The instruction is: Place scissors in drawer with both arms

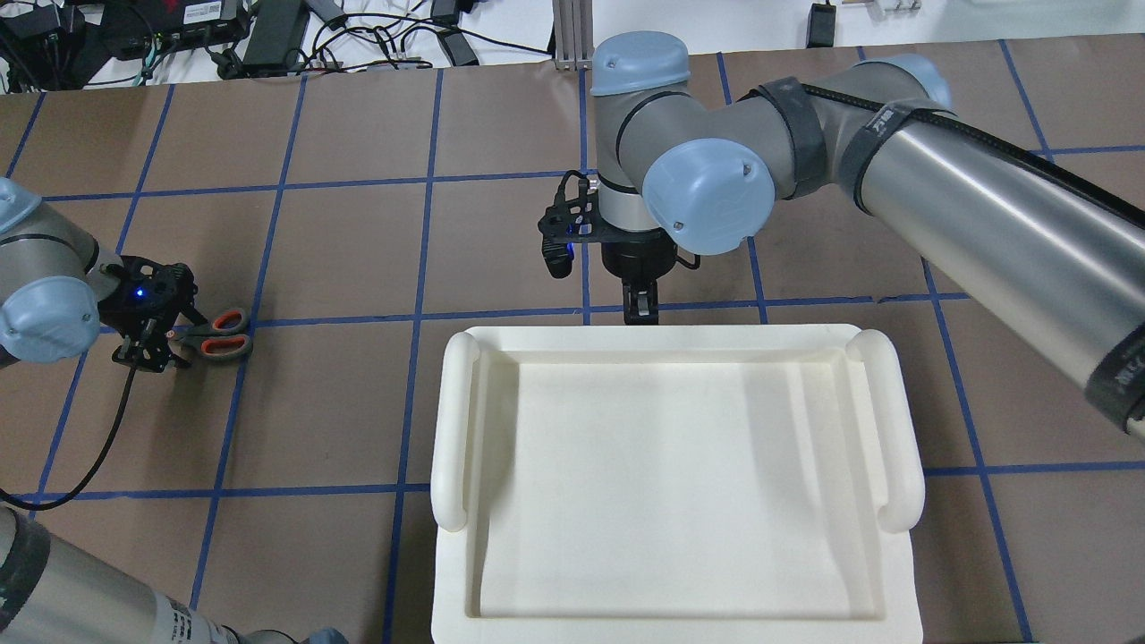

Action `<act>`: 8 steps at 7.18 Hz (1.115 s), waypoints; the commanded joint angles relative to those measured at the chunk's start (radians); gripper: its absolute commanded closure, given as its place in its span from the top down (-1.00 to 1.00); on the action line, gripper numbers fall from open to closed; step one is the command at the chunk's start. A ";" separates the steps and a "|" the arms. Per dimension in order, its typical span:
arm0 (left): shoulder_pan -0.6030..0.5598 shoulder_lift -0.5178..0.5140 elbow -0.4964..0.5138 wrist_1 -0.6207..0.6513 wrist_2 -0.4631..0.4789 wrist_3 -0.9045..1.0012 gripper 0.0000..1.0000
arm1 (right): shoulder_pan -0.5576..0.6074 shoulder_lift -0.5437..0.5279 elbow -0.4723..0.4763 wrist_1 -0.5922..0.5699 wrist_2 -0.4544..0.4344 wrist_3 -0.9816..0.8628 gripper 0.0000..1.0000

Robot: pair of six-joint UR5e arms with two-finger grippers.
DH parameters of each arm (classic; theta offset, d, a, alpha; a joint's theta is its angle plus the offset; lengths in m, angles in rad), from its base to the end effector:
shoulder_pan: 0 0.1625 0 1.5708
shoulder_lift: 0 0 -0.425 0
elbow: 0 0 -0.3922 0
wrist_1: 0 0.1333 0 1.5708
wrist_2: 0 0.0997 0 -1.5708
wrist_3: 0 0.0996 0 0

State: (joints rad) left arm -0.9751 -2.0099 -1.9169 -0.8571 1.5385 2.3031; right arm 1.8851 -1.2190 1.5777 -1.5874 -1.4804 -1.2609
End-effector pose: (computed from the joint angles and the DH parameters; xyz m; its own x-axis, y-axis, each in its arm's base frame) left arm 0.1958 -0.5322 0.1635 0.1361 0.9902 0.0316 0.9884 -0.1336 -0.0717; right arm 0.3129 -0.5022 0.2969 -0.0143 -0.9383 -0.3454 -0.9997 0.0074 0.0213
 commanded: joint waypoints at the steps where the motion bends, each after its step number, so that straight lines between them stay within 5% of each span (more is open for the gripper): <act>1: 0.001 0.003 -0.007 0.001 -0.008 0.010 0.05 | 0.000 0.010 -0.001 -0.028 -0.001 -0.012 0.62; 5: 0.001 0.005 -0.001 0.003 -0.006 0.018 -0.24 | -0.004 0.026 -0.024 -0.069 -0.051 -0.098 0.66; 8: -0.001 0.011 0.002 0.003 -0.001 0.019 -0.79 | -0.023 0.071 -0.089 -0.105 -0.035 -0.097 0.65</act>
State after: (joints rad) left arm -0.9754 -2.0017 -1.9160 -0.8545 1.5349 2.3222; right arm 1.8694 -1.1754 1.5324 -1.6846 -1.5214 -1.3595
